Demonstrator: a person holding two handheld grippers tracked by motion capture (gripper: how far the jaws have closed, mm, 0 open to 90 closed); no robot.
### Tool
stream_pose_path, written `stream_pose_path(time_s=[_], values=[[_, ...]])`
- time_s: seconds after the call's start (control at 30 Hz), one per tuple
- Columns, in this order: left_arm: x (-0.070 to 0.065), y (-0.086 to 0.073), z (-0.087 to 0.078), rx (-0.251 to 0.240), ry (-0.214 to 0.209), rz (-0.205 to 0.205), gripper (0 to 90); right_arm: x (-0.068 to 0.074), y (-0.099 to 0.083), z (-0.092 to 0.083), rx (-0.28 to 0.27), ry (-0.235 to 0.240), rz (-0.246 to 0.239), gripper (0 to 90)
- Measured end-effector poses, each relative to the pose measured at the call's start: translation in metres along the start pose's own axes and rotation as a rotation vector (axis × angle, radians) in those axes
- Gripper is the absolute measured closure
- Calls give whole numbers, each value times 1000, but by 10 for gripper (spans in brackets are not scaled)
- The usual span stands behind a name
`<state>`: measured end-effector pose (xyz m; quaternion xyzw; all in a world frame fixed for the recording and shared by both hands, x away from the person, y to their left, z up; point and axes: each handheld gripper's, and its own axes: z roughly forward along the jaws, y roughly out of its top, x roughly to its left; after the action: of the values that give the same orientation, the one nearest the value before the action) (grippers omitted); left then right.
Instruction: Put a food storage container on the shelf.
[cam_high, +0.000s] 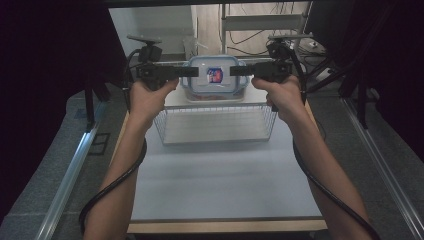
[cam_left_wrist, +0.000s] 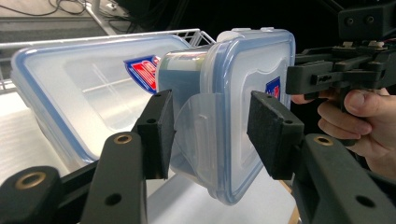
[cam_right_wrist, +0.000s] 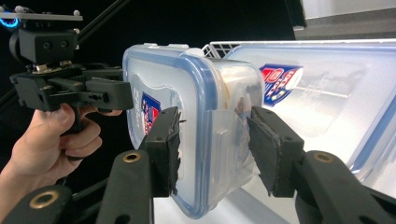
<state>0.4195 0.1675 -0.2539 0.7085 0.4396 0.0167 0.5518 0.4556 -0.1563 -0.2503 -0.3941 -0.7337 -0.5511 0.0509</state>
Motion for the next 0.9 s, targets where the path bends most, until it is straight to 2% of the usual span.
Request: stream_pose_path(time_s=[0.47, 0.7, 0.9], values=[[19, 18, 17, 6, 10, -70, 521, -20, 20, 14, 6, -26, 67, 524], [29, 21, 22, -5, -5, -115, 521, -24, 26, 19, 12, -42, 76, 522], [34, 23, 27, -14, -11, -138, 520, -29, 28, 22, -11, -52, 84, 516]])
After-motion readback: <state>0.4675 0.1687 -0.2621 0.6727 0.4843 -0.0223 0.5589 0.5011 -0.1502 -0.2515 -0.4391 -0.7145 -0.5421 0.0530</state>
